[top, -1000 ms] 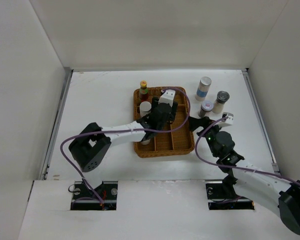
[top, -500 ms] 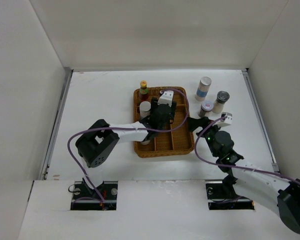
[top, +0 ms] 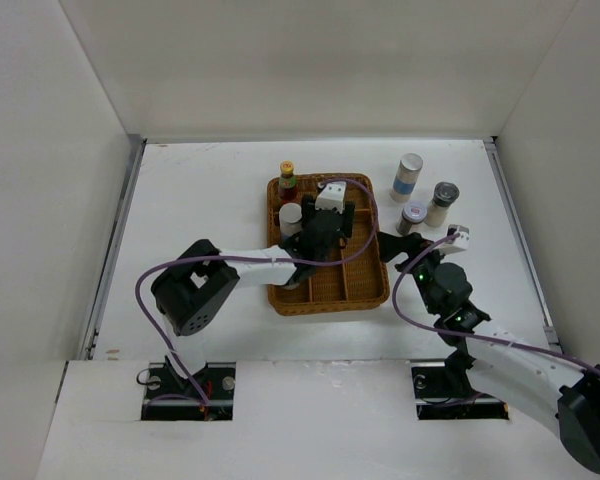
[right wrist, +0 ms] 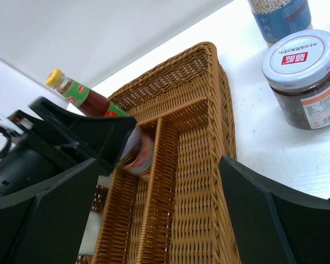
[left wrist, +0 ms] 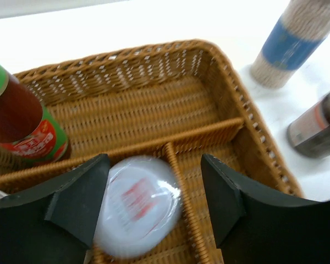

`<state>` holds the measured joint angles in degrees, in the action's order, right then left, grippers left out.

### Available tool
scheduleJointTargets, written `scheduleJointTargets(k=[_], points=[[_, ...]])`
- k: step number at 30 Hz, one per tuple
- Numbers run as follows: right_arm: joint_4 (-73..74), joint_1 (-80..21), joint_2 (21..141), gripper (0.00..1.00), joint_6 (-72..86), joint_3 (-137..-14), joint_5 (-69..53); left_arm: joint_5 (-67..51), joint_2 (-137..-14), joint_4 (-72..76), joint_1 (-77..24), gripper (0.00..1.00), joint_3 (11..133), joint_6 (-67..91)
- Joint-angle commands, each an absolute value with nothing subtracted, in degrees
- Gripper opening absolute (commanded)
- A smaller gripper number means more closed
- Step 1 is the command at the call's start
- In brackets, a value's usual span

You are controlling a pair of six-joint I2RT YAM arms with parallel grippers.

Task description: Organize the condiment bottles

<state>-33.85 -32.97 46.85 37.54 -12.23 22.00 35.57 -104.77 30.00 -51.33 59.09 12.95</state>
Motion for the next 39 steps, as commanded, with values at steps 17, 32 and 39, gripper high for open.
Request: scheduleJointTargets(k=[17, 32, 39], points=[[-32.7, -31.8, 44.2, 0.35, 39.2, -12.2, 21.7, 32.8, -90.4, 36.6, -54.6, 0.62, 63.0, 13.5], [-23.0, -29.5, 55.3, 0.71, 38.4, -21.3, 29.8, 41.8, -53.8, 24.4, -34.7, 0.32, 27.7, 35.4], [-11.1, -22.5, 57.9, 0.97, 35.4, -28.0, 34.4, 34.2, -56.0, 29.9, -26.0, 0.39, 14.2, 45.5]])
